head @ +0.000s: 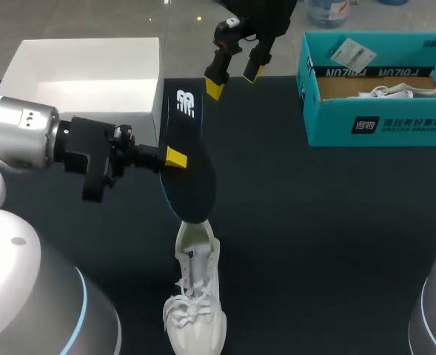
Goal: Take the shoe out of the shoebox, open the shoe tongue, remove and reinsert the insole, then place the shoe into the shoebox
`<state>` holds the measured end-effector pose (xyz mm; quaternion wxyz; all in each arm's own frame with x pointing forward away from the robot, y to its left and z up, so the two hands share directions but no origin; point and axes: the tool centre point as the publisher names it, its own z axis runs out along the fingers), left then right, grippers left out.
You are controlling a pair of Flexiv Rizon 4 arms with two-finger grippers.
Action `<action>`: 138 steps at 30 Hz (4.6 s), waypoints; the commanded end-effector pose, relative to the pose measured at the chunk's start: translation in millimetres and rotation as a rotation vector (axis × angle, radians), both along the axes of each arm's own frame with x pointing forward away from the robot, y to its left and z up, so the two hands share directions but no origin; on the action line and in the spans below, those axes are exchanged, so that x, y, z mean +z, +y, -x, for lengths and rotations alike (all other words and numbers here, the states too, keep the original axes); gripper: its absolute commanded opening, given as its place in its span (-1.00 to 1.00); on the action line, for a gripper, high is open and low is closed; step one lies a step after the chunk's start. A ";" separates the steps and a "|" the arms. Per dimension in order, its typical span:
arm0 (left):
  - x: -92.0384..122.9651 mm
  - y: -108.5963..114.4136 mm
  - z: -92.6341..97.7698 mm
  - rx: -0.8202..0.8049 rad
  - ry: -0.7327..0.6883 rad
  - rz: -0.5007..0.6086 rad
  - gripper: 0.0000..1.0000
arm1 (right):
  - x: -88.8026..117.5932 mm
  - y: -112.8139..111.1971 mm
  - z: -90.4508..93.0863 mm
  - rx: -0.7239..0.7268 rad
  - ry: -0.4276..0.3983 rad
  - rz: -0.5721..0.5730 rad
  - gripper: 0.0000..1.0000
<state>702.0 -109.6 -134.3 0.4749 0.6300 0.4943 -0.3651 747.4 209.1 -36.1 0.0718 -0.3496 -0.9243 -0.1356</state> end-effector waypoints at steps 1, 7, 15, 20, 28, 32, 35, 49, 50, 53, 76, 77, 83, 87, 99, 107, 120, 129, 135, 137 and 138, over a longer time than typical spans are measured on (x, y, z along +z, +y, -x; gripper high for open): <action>-0.4 -2.9 -8.0 -0.017 0.004 -0.004 -1.00 | -0.6 0.0 -0.4 0.000 0.001 0.000 1.00; -0.4 -2.9 -8.0 -0.017 0.004 -0.004 -1.00 | -0.6 0.0 -0.4 0.000 0.001 0.000 1.00; -0.4 -2.9 -8.0 -0.017 0.004 -0.004 -1.00 | -3.3 -3.6 3.3 -0.006 -0.014 -0.073 1.00; -0.4 -2.9 -8.0 -0.017 0.004 -0.004 -1.00 | -20.2 -17.2 14.0 -0.051 -0.056 -0.342 1.00; -0.4 -2.9 -8.0 -0.017 0.004 -0.004 -1.00 | -36.3 -16.3 19.4 -0.081 -0.033 -0.497 1.00; -0.4 -2.9 -8.0 -0.017 0.004 -0.004 -1.00 | -35.4 -12.5 18.1 -0.082 0.001 -0.525 1.00; -0.4 -2.9 -8.0 -0.017 0.004 -0.004 -1.00 | -36.4 -11.8 17.2 -0.092 0.022 -0.544 1.00; -0.4 -2.9 -8.0 -0.017 0.004 -0.004 -1.00 | -64.0 11.2 1.1 -0.082 0.125 -0.687 1.00; -0.4 -2.9 -8.0 -0.017 0.004 -0.004 -1.00 | -66.6 12.3 0.5 -0.085 0.129 -0.698 1.00; -0.4 -2.9 -8.0 -0.017 0.004 -0.004 -1.00 | -75.0 17.3 -0.8 -0.081 0.137 -0.748 1.00; -0.4 -2.9 -8.0 -0.017 0.004 -0.004 -1.00 | -102.9 52.8 -1.6 -0.025 0.192 -0.885 1.00; -0.4 -2.9 -8.0 -0.017 0.004 -0.004 -1.00 | -101.3 54.0 -0.3 -0.023 0.192 -0.886 1.00; -0.4 -2.9 -8.0 -0.017 0.004 -0.004 -1.00 | -96.2 59.3 2.6 -0.001 0.183 -0.898 1.00; -0.4 -2.9 -8.0 -0.017 0.004 -0.004 -1.00 | -97.4 60.8 2.9 0.010 0.178 -0.919 -0.11; -0.4 -2.9 -8.0 -0.017 0.004 -0.004 -1.00 | -101.6 71.5 5.1 0.056 0.173 -0.979 -1.00; -0.4 -2.9 -8.0 -0.017 0.004 -0.004 -1.00 | -98.9 69.3 6.2 0.066 0.132 -0.984 -1.00; -11.6 17.7 19.9 -0.132 0.280 -0.044 1.00 | -119.0 49.8 -14.7 0.026 0.135 -0.862 -1.00; -29.1 49.5 34.7 -0.144 0.466 -0.139 1.00 | -127.0 43.5 -29.4 0.013 0.107 -0.818 -1.00; -29.5 51.3 35.4 -0.149 0.472 -0.144 1.00 | -129.3 45.3 -33.7 0.017 0.128 -0.807 -1.00; -29.5 51.3 35.4 -0.149 0.472 -0.144 1.00 | -129.3 45.3 -33.7 0.017 0.128 -0.807 -1.00; -29.5 51.3 35.4 -0.149 0.472 -0.144 1.00 | -129.3 45.3 -33.7 0.017 0.128 -0.807 -1.00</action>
